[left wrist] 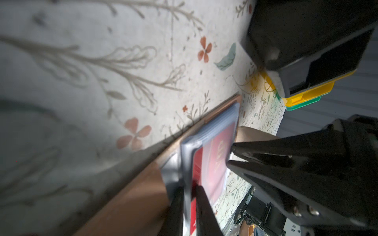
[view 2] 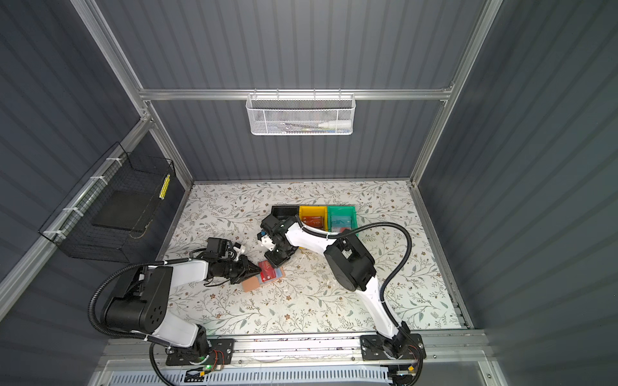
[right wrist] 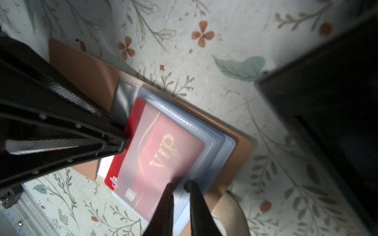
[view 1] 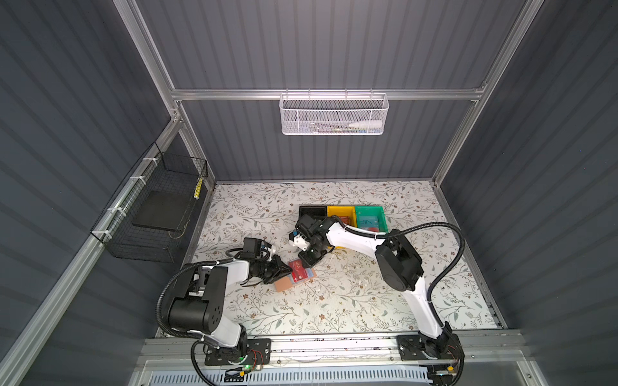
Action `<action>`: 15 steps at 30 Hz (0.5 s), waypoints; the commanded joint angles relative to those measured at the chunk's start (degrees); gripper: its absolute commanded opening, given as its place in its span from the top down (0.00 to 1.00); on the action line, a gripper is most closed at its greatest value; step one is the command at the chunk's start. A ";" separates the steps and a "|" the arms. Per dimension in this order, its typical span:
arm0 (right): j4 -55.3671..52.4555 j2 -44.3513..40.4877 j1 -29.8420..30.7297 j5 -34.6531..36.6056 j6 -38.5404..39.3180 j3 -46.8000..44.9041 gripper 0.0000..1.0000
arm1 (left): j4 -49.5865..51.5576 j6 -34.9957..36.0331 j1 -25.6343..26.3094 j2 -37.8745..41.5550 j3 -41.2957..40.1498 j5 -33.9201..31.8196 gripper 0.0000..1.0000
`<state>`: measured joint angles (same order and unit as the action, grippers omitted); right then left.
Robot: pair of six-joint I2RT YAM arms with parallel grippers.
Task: Take the credit cards out of the card holder
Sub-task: Take out the credit card from the card holder.
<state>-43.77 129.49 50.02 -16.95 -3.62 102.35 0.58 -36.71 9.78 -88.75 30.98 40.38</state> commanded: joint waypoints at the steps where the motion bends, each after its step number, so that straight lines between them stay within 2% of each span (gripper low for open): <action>1: -1.75 1.42 0.34 -0.80 0.28 -0.65 0.81 | -0.50 -0.75 0.58 -0.82 -1.31 0.06 0.85; 15: -1.69 1.41 0.34 -0.97 0.19 -0.66 0.81 | -2.32 -1.78 1.03 -2.00 -1.42 0.40 0.89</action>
<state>-44.14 129.49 49.93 -16.91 -3.62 102.35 -1.50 -38.02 10.09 -89.27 30.41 40.69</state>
